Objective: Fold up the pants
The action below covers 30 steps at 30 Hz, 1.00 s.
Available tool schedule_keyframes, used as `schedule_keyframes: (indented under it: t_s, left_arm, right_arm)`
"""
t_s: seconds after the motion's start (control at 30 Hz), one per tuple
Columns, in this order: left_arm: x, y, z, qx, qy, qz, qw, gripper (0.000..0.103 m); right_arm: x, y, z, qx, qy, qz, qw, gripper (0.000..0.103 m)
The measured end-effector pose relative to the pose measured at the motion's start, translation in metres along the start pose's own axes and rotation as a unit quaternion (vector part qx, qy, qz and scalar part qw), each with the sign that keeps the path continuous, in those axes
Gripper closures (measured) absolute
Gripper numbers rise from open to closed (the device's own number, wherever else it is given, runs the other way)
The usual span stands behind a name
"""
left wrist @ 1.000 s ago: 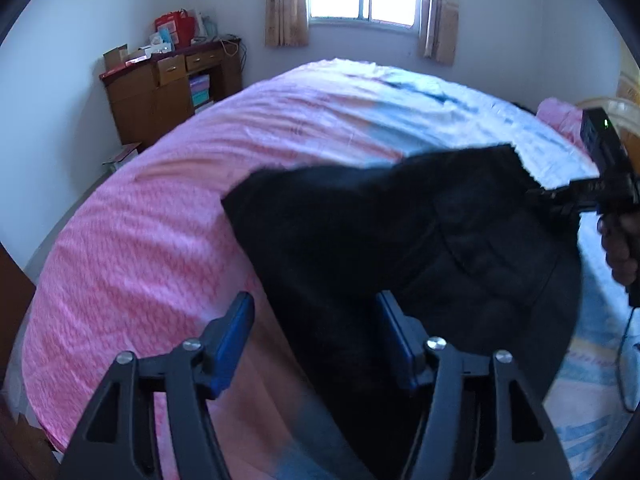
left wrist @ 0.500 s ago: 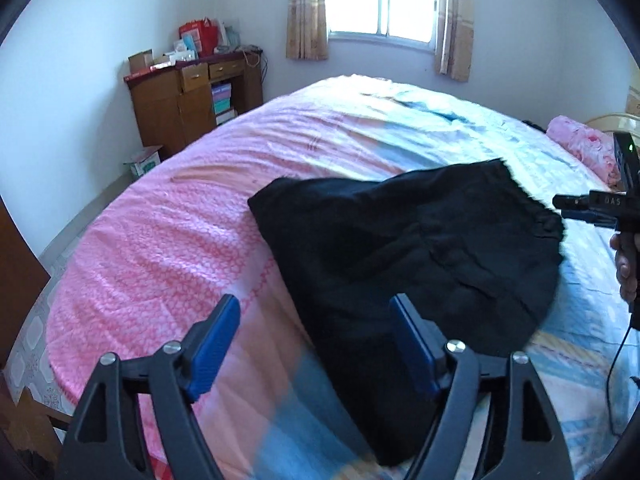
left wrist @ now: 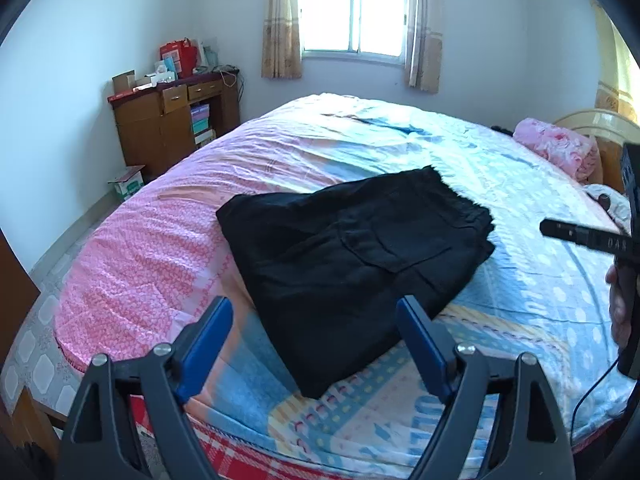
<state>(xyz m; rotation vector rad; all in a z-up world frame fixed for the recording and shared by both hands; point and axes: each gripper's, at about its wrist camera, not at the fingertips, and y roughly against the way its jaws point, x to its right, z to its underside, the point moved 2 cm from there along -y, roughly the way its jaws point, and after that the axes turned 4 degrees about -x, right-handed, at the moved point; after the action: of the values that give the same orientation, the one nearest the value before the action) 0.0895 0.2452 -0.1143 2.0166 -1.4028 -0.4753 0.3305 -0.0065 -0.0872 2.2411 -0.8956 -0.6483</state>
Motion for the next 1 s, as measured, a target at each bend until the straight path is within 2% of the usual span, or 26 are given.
schedule_keyframes:
  t_s: [0.27, 0.5, 1.0]
  left_arm:
    - [0.008, 0.016, -0.005, 0.019, -0.001, 0.010, 0.9998, 0.012]
    - [0.013, 0.019, -0.006, 0.020, -0.002, 0.019, 0.9996, 0.011]
    - [0.023, 0.028, -0.004, 0.026, -0.010, 0.017, 0.9995, 0.011]
  right_arm:
    - [-0.019, 0.028, 0.023, 0.020, 0.014, 0.013, 1.000, 0.043]
    - [-0.025, 0.044, 0.026, 0.034, 0.012, 0.011, 0.999, 0.042]
    - [-0.033, 0.065, 0.032, 0.049, 0.019, 0.004, 0.999, 0.041]
